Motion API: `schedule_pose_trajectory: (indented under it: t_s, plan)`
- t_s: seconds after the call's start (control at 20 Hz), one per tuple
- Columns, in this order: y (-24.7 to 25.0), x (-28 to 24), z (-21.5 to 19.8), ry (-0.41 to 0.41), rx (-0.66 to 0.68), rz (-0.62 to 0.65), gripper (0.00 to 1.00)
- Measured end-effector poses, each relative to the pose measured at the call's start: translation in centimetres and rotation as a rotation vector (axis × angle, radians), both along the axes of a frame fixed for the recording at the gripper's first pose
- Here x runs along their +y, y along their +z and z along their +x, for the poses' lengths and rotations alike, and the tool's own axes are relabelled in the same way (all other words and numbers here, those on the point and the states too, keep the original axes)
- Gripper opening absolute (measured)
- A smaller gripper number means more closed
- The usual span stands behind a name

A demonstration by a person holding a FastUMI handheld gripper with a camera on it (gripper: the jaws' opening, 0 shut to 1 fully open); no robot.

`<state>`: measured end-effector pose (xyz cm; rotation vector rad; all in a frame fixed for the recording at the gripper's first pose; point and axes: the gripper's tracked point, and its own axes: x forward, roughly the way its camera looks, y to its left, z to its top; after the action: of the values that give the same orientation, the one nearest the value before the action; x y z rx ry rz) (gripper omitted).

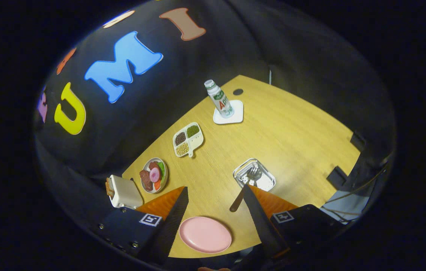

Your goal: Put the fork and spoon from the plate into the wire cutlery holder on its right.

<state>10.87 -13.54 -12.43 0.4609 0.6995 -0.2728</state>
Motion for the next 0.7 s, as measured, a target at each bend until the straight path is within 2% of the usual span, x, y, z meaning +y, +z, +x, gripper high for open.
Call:
schedule_pose_trajectory:
  t_s: [0.2, 0.45, 0.7]
  plan:
    - [5.7, -0.7, 0.8, 0.042, -0.186, -0.194, 0.91]
    - [13.3, -0.8, 0.8, 0.070, -0.435, -0.510, 0.91]
    - [18.8, 1.3, 0.2, 0.069, -0.634, -0.655, 0.91]
